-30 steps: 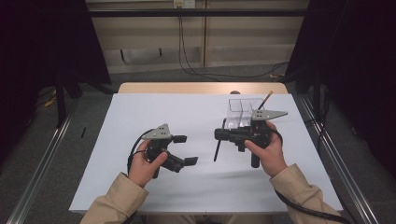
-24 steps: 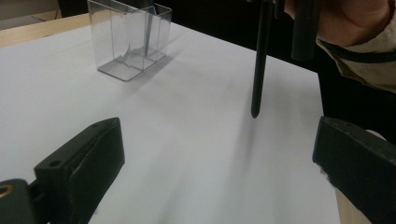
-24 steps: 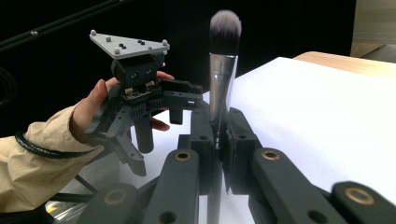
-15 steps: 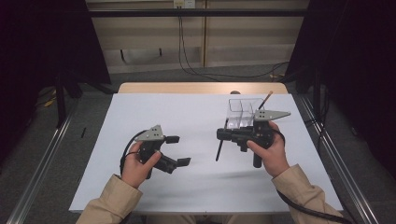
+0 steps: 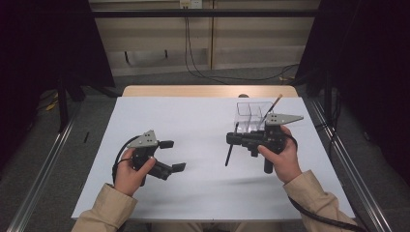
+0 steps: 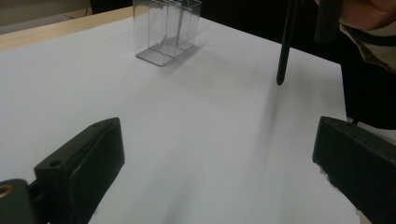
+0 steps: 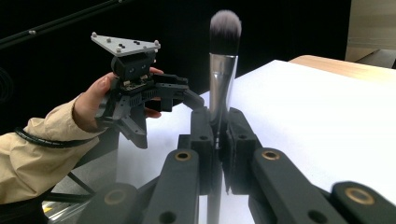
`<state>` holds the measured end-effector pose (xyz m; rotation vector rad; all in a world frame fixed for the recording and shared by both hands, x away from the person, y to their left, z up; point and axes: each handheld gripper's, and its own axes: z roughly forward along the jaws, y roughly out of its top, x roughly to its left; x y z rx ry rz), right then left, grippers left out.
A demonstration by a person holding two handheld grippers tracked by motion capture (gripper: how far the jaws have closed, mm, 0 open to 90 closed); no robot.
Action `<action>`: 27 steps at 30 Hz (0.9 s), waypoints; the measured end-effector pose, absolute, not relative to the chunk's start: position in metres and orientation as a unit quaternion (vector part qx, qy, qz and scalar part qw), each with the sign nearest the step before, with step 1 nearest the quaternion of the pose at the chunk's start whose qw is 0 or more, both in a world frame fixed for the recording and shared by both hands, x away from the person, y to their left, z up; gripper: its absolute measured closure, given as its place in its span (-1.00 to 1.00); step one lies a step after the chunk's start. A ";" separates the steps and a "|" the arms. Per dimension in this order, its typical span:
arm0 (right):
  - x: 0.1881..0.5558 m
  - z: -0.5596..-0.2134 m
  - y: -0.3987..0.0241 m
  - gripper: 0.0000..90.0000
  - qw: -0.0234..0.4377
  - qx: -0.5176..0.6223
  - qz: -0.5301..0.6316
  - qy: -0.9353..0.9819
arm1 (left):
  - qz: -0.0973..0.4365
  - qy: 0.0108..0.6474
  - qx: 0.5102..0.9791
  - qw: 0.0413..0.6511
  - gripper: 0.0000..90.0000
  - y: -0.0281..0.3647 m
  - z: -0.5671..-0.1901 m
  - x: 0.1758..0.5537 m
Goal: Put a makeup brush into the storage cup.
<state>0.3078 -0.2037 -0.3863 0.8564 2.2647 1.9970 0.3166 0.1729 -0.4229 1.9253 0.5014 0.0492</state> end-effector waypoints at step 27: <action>0.309 -0.385 -0.212 0.87 0.012 0.274 0.637 0.720 | 0.047 0.237 0.811 0.533 -0.95 0.214 -0.427 0.313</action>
